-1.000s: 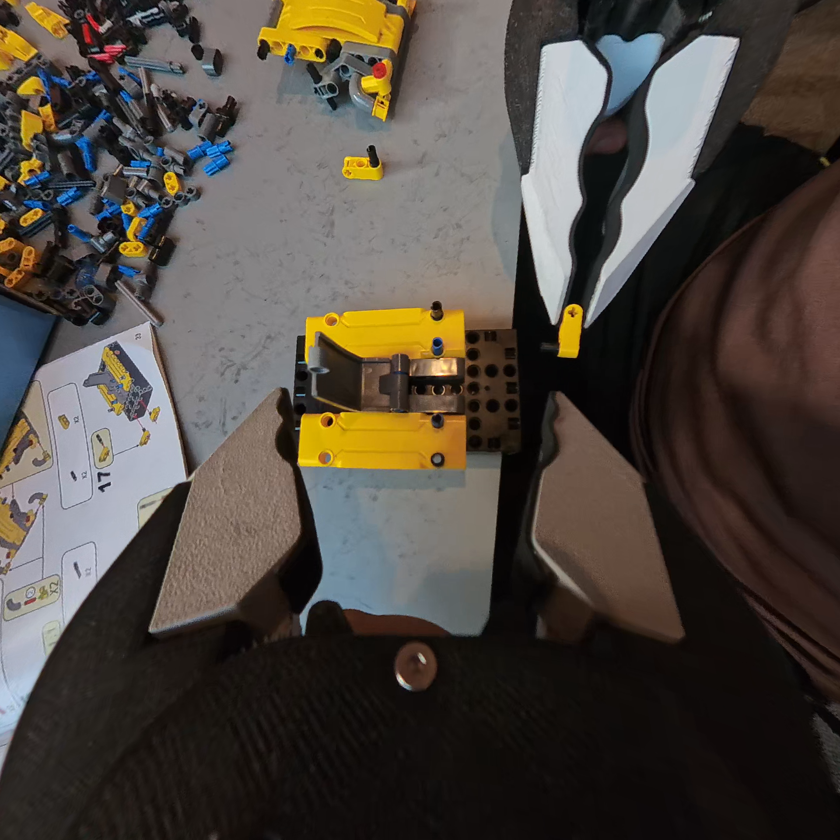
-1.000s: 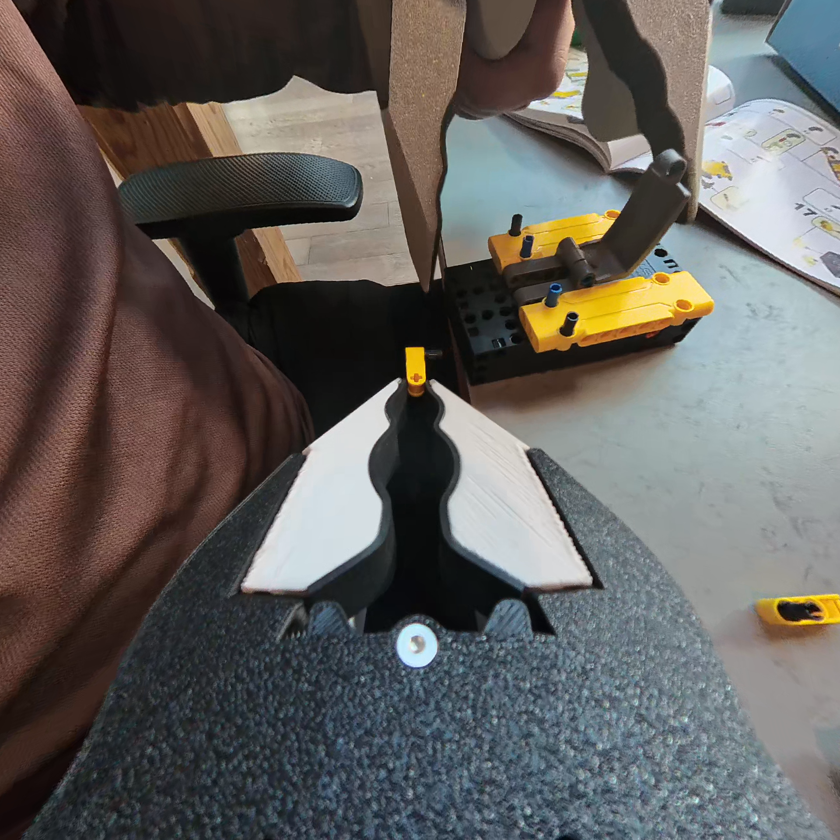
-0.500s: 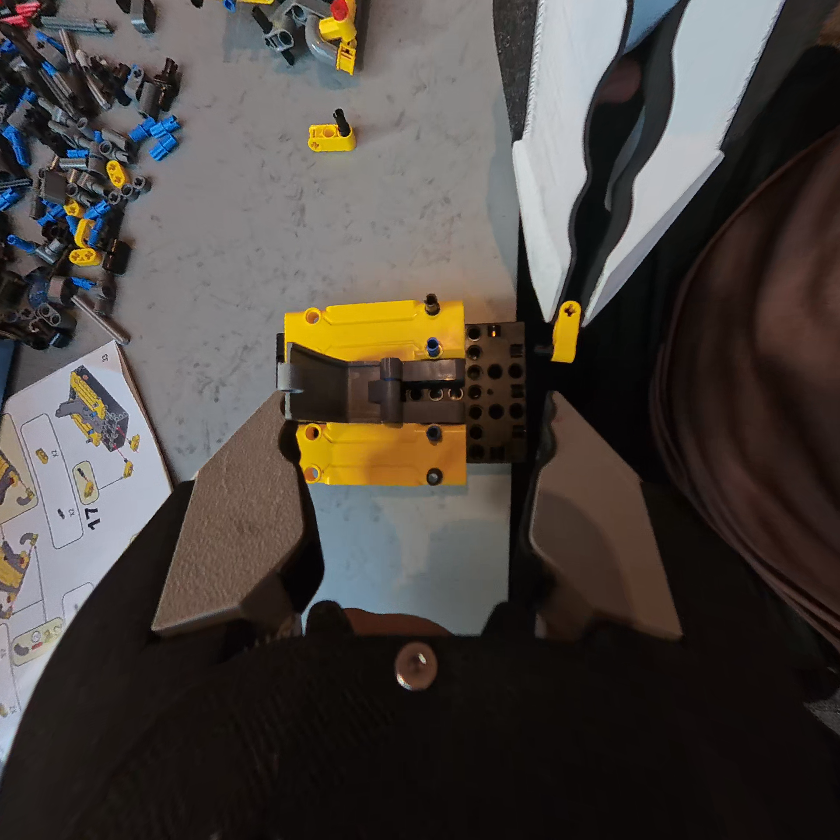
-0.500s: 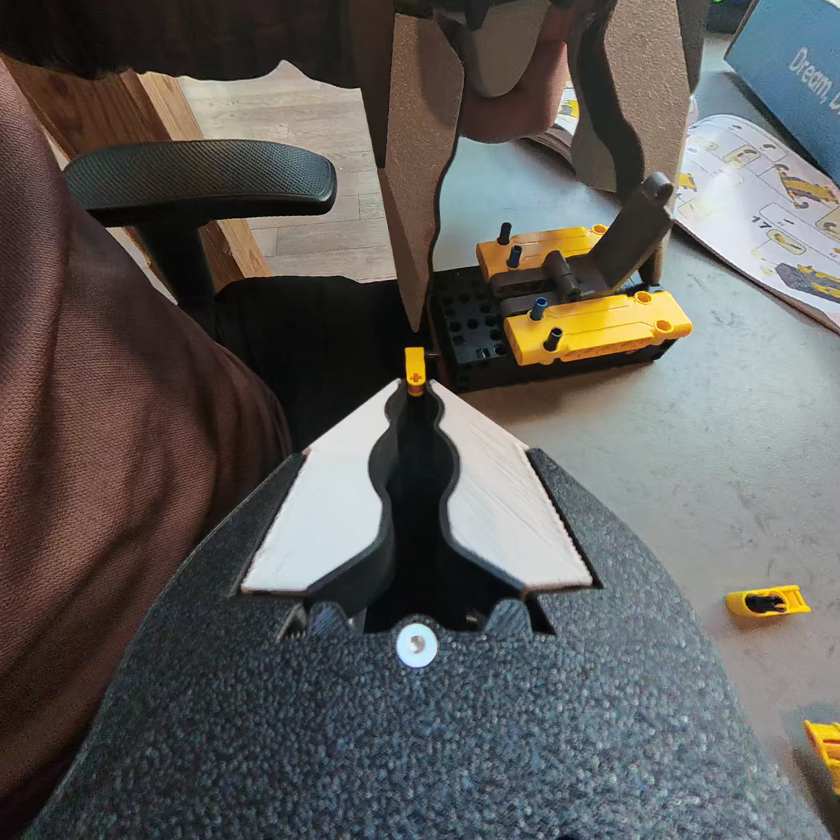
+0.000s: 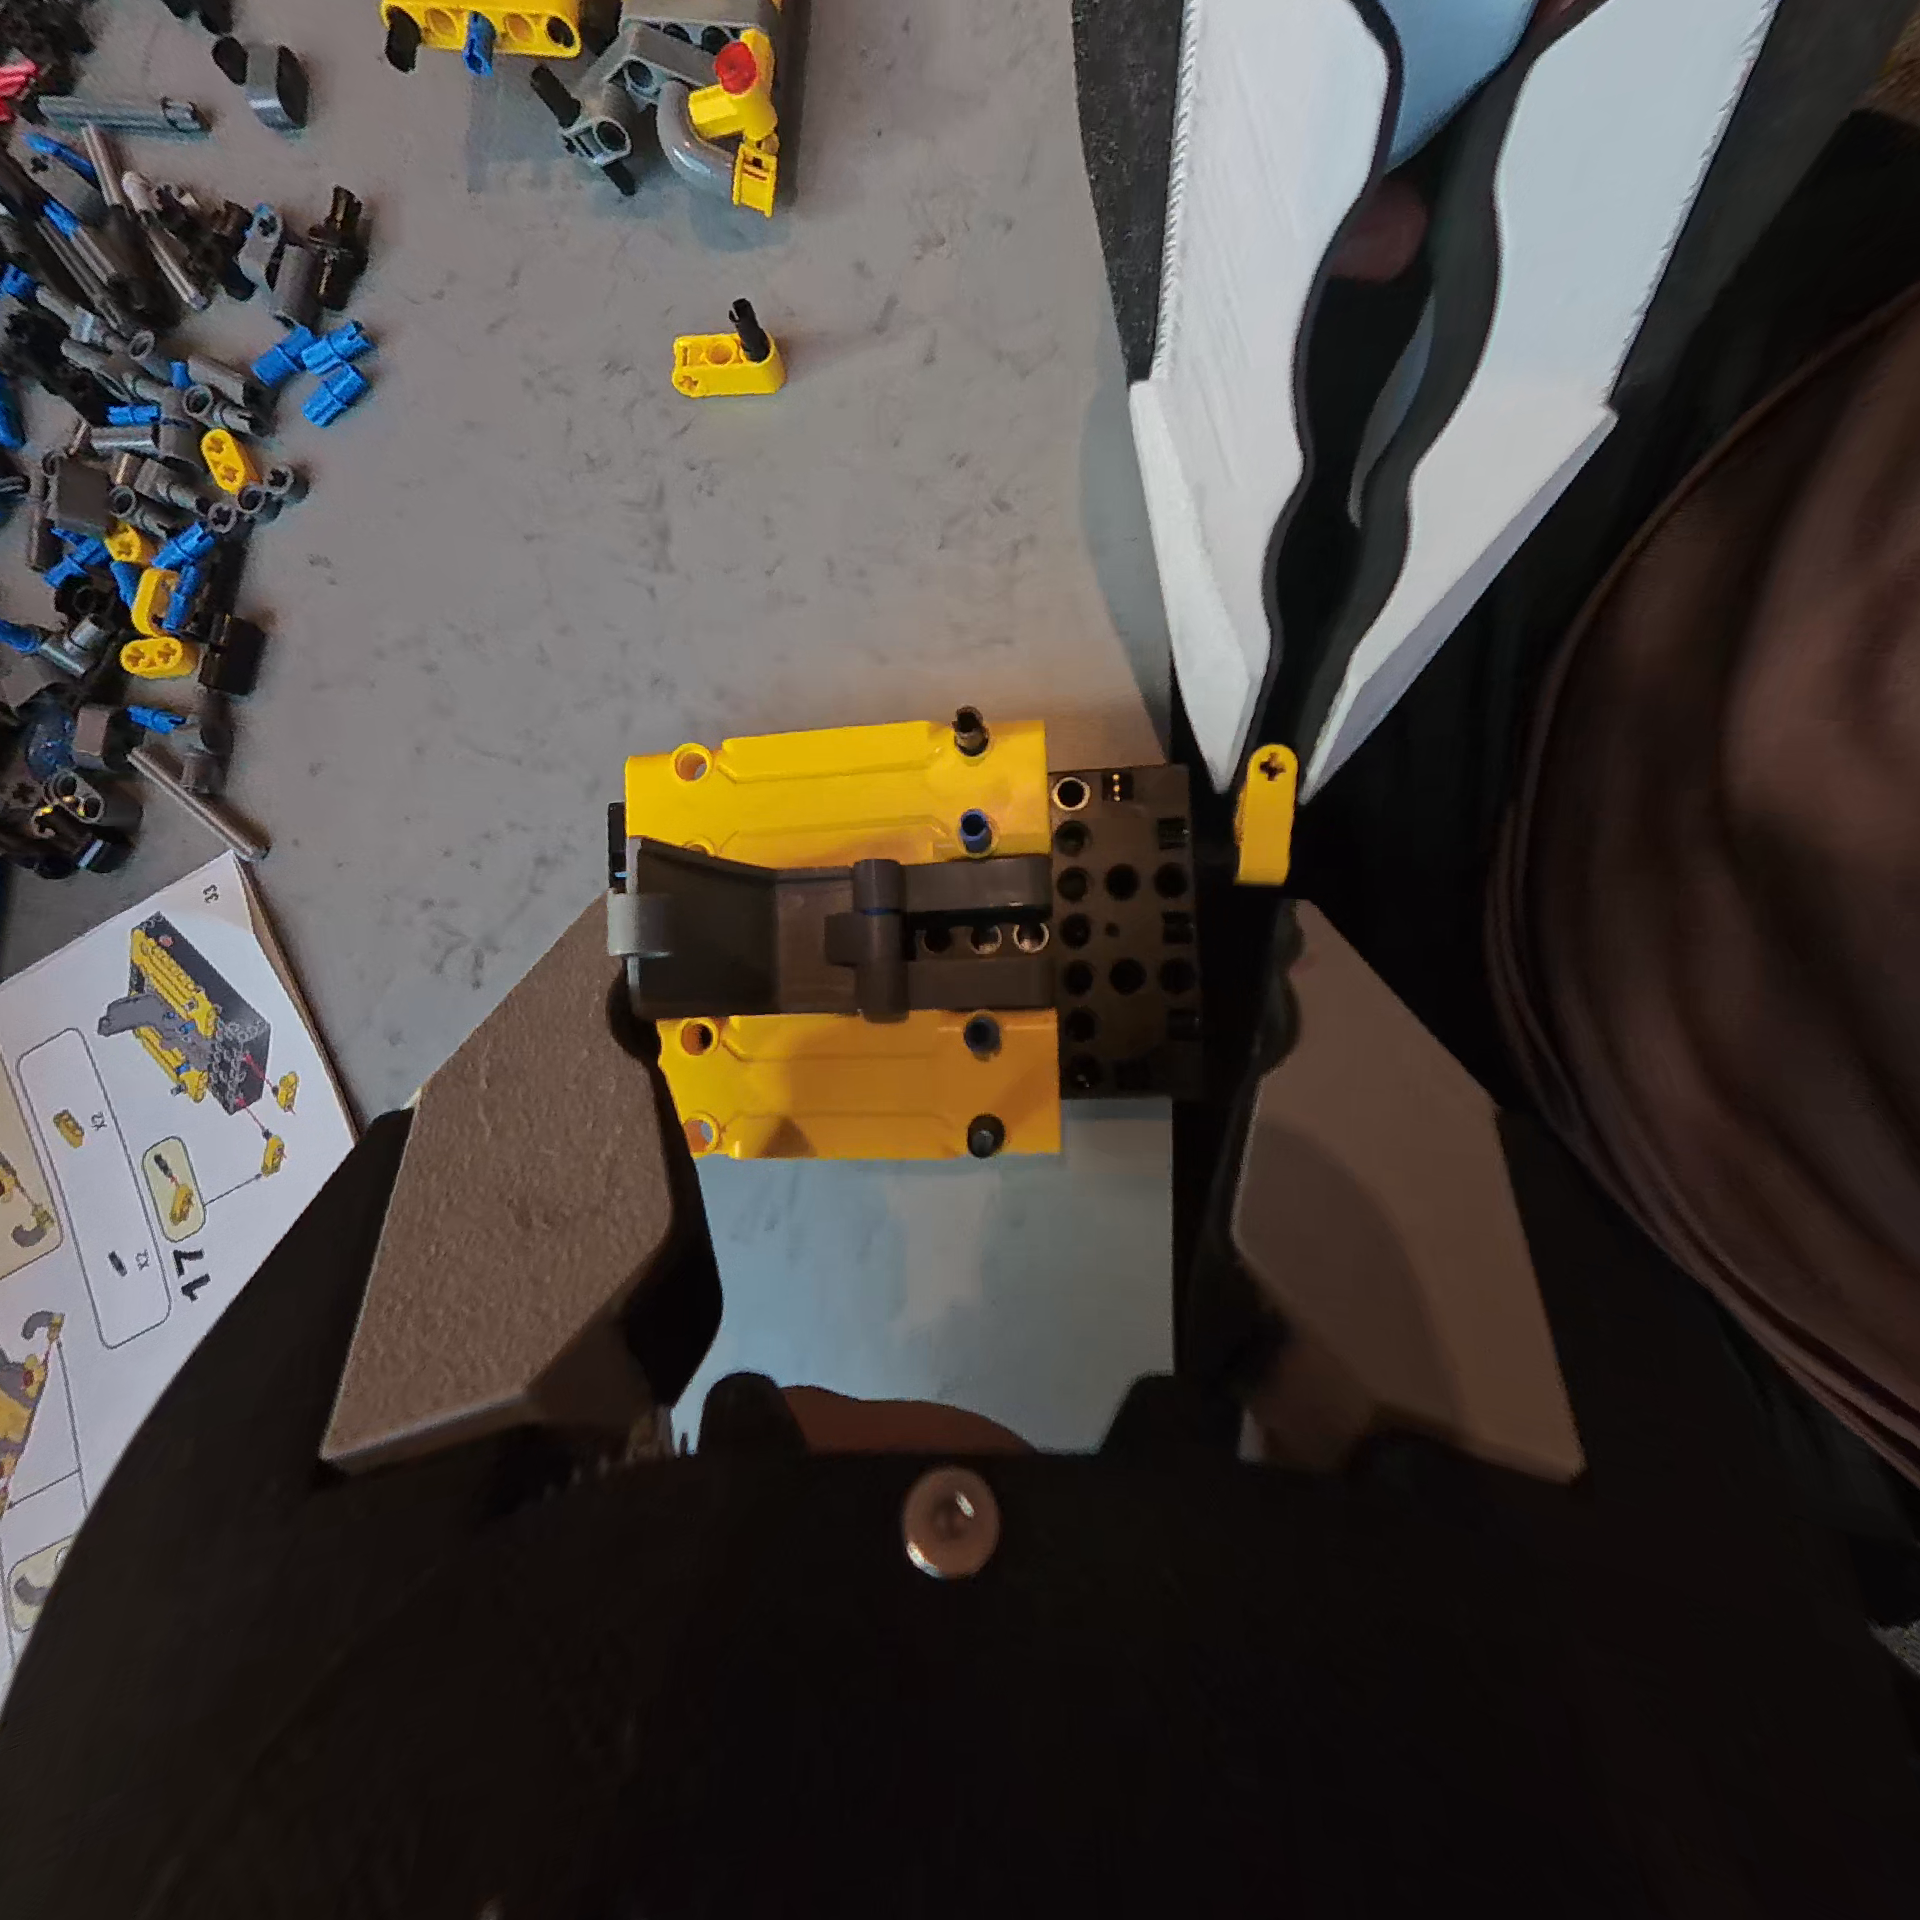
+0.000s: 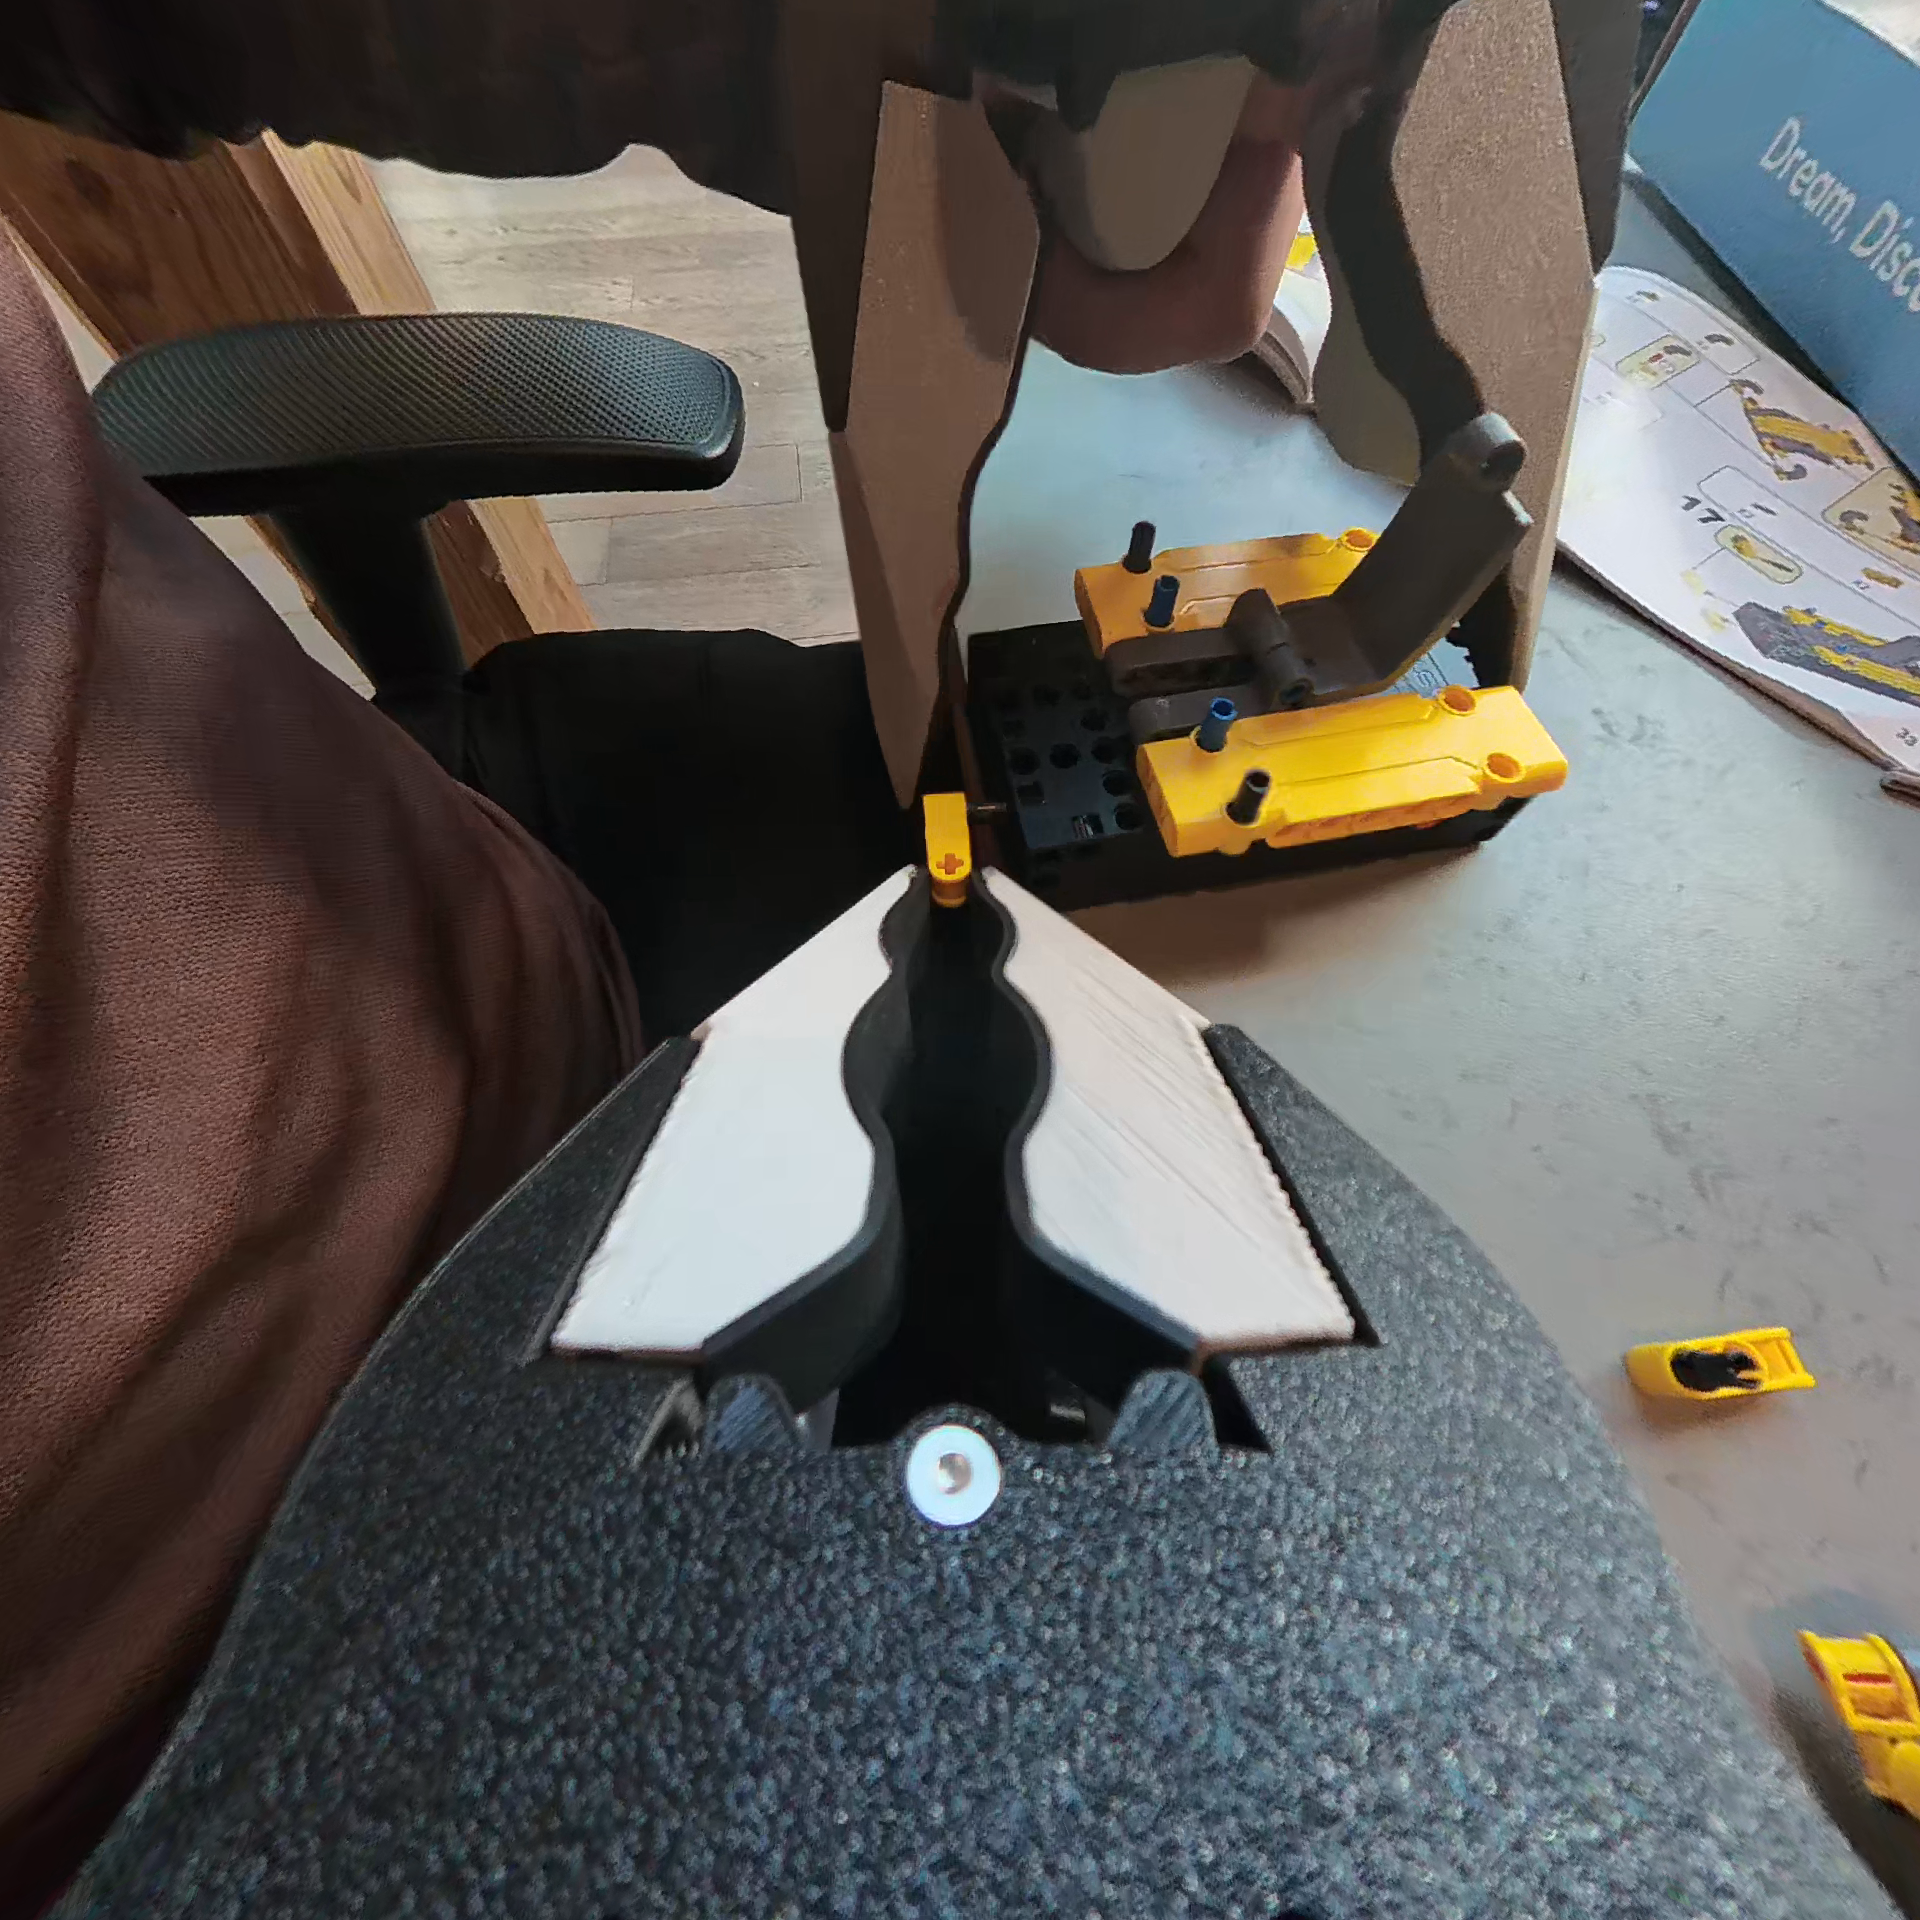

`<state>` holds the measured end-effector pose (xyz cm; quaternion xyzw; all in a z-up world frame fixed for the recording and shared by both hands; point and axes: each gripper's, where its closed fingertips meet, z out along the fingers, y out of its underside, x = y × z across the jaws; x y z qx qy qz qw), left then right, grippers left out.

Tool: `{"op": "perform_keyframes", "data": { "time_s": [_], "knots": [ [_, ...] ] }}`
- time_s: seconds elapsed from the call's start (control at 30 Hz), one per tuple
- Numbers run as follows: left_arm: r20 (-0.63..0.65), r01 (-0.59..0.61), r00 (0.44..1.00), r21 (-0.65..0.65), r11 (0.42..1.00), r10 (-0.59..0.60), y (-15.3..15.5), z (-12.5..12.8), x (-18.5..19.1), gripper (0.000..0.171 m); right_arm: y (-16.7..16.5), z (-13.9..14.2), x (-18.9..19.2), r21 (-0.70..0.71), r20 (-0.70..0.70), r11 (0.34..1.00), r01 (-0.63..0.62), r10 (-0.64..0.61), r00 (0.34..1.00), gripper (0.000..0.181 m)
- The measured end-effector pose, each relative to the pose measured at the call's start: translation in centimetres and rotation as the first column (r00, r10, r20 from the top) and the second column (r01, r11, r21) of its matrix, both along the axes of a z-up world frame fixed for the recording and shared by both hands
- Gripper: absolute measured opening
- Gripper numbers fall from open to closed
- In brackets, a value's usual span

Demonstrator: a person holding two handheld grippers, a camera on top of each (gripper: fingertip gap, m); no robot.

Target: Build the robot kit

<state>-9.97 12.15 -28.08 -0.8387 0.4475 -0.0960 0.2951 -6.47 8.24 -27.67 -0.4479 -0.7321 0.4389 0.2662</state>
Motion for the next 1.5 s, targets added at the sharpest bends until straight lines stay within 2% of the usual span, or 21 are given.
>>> {"op": "perform_keyframes", "data": {
  "time_s": [0.13,0.2,0.57,0.67,0.93,1.07,1.23,1.3,1.37,1.5],
  "knots": [
    [-0.009,-0.004,1.0,0.022,1.0,0.004,0.1,-0.1,0.1,0.116,-0.1,-0.1,-0.1,0.004,-0.004,1.0,-0.004,0.004,1.0,0.003],
    [-0.043,0.03,0.999,0.052,0.998,-0.028,0.1,-0.1,-0.3,0.106,-0.2,-0.1,0.1,0.008,-0.003,1.0,-0.019,0.019,1.0,0.003],
    [-0.081,0.155,0.985,0.022,0.988,-0.152,-0.5,-0.2,-0.8,0.108,-0.5,0.1,-0.1,-0.004,-0.009,1.0,-0.01,0.01,1.0,0.004],
    [-0.049,0.179,0.983,0.053,0.982,-0.176,-0.8,0.5,-0.4,0.11,-0.5,0.1,-0.1,-0.011,-0.008,1.0,-0.009,0.009,1.0,0.003],
    [-0.05,0.158,0.986,0.038,0.987,-0.157,-0.7,0.9,-0.3,0.117,0.0,0.2,-0.1,-0.031,-0.013,0.999,0.007,-0.007,1.0,0.003],
    [-0.041,0.155,0.987,0.016,0.988,-0.154,-0.3,0.8,-0.1,0.113,0.1,0.2,-0.1,-0.021,-0.013,1.0,0.013,-0.013,1.0,0.004],
    [-0.07,0.113,0.991,0.038,0.993,-0.111,0.1,0.1,0.5,0.126,0.2,0.2,0.0,-0.011,-0.018,1.0,0.015,-0.015,1.0,0.004],
    [-0.076,0.083,0.994,0.078,0.993,-0.077,0.6,0.3,0.5,0.114,0.1,0.1,0.0,-0.005,-0.019,1.0,0.01,-0.01,1.0,0.004],
    [-0.07,0.06,0.996,0.092,0.994,-0.054,0.8,0.2,0.4,0.115,0.3,0.1,0.0,0.006,-0.018,1.0,0.02,-0.02,1.0,0.004],
    [-0.045,0.027,0.999,0.098,0.995,-0.022,0.6,0.1,0.6,0.129,0.5,0.1,-0.2,-0.003,-0.018,0.999,0.043,-0.043,0.999,0.003]
  ]
}}
